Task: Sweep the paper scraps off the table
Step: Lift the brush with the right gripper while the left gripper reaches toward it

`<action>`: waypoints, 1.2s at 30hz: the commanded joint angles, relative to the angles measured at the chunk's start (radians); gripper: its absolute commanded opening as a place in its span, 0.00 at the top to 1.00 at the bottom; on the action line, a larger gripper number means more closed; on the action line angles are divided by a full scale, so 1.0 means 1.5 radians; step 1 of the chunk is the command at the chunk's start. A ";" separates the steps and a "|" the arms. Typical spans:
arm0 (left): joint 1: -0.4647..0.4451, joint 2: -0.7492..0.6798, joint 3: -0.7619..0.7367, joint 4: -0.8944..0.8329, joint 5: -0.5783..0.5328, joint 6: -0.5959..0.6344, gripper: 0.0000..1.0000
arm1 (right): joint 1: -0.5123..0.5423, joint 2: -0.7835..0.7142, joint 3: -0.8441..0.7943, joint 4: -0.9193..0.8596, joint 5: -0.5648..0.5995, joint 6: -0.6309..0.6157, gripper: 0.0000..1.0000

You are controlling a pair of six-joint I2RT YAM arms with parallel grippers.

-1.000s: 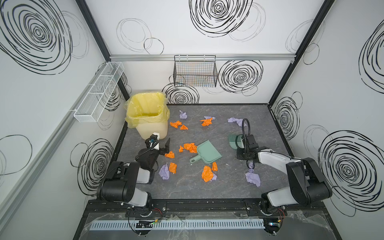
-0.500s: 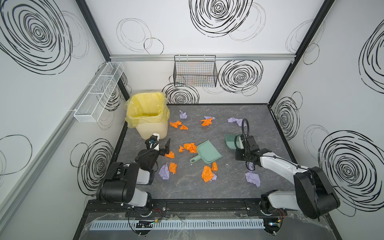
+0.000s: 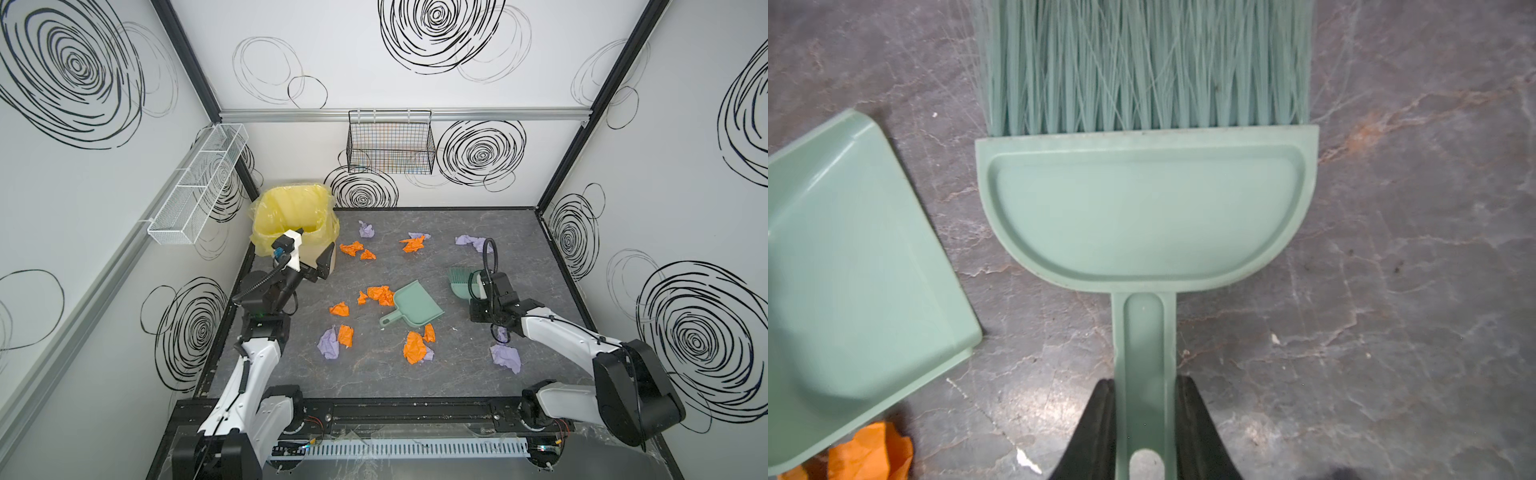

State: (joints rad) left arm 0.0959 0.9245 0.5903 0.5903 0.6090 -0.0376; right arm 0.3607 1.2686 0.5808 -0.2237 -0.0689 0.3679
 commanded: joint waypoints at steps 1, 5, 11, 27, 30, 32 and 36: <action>-0.017 0.012 0.064 -0.242 0.199 -0.017 0.04 | 0.025 -0.043 0.016 -0.021 0.041 0.015 0.78; -0.087 0.045 0.130 -0.403 0.263 0.019 0.04 | 0.076 -0.100 0.037 -0.032 0.079 0.029 0.79; -0.229 0.082 0.176 -0.507 0.227 0.045 0.03 | 0.186 -0.200 0.054 -0.001 0.151 0.046 0.80; -0.361 0.300 0.311 -0.522 0.219 0.029 0.12 | 0.441 -0.210 0.070 0.098 0.356 0.090 0.81; -0.368 0.325 0.331 -0.530 0.213 0.027 0.13 | 0.464 -0.188 0.080 0.107 0.378 0.089 0.81; -0.369 0.341 0.342 -0.539 0.217 0.025 0.15 | 0.475 -0.175 0.086 0.118 0.384 0.085 0.81; -0.370 0.368 0.363 -0.555 0.222 0.032 0.20 | 0.487 -0.146 0.099 0.130 0.383 0.083 0.81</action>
State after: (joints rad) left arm -0.4564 1.4551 1.0946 -0.2218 0.9260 0.0010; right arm 1.0752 1.0332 0.6880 -0.0853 0.4557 0.4831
